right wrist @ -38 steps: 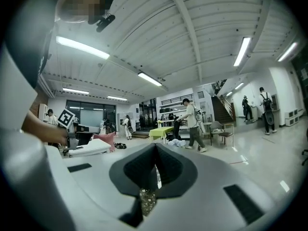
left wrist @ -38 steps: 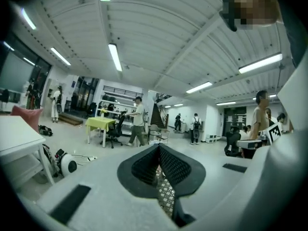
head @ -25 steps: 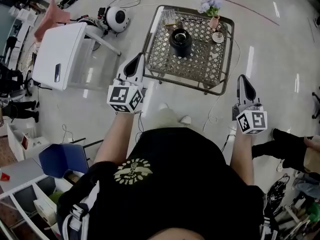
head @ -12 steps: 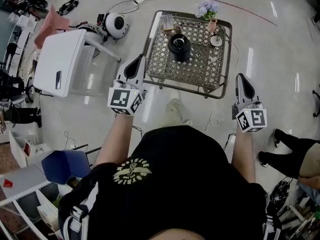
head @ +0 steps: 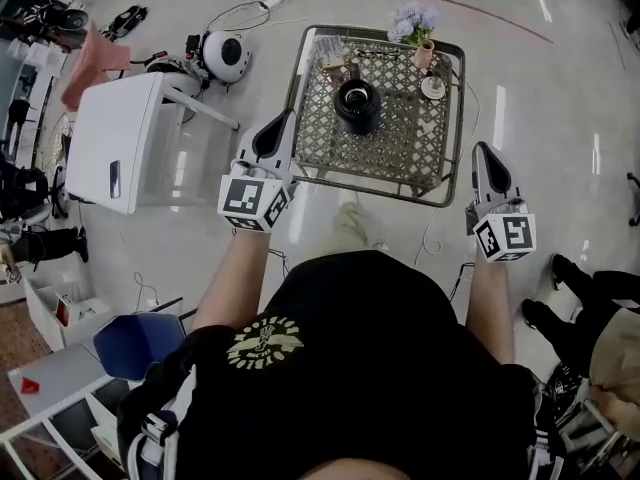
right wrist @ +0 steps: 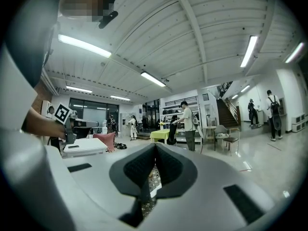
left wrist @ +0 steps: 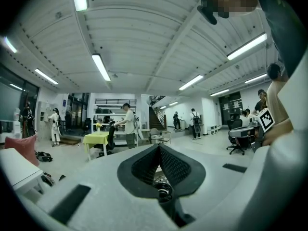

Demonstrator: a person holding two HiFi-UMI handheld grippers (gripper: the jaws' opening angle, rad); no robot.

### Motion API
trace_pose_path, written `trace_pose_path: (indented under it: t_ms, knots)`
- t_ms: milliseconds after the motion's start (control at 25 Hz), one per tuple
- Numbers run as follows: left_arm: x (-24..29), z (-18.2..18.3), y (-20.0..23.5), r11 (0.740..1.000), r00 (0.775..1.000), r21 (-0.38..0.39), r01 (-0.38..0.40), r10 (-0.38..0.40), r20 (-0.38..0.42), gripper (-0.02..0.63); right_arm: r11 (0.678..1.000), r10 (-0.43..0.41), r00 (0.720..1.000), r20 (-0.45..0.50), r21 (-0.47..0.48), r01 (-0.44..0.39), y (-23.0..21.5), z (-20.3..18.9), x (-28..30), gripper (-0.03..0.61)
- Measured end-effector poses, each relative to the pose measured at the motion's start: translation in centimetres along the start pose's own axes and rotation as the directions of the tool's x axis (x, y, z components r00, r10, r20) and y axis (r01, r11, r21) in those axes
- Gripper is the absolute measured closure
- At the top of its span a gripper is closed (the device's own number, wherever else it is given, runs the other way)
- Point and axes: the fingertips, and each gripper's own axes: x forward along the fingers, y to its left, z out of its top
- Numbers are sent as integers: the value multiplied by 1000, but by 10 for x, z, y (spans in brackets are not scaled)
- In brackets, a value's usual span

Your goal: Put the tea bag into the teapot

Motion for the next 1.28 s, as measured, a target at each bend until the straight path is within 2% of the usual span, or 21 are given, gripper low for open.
trace_pose_path:
  t_ms: [240,840,1000,1280]
  knots:
    - [46,-1,15,999,999,2,37,-37,-7,618,1000,-26,999,-19,-10,26,-15,0,33,571]
    - [129,-36,52,987,986,-43,158,-159,-39,618,991,-110,989,-101,-87,101,-34,-9,101,571]
    - [154,-37,67,977,983,-109,181,-184,-16,618,986,-140,982,-125,-110,127,-33,-8,119,571]
    - [193,-39,75,961,965,-91,260,-260,10,618,972,-193,972,-136,-160,171,-31,-3,140,569]
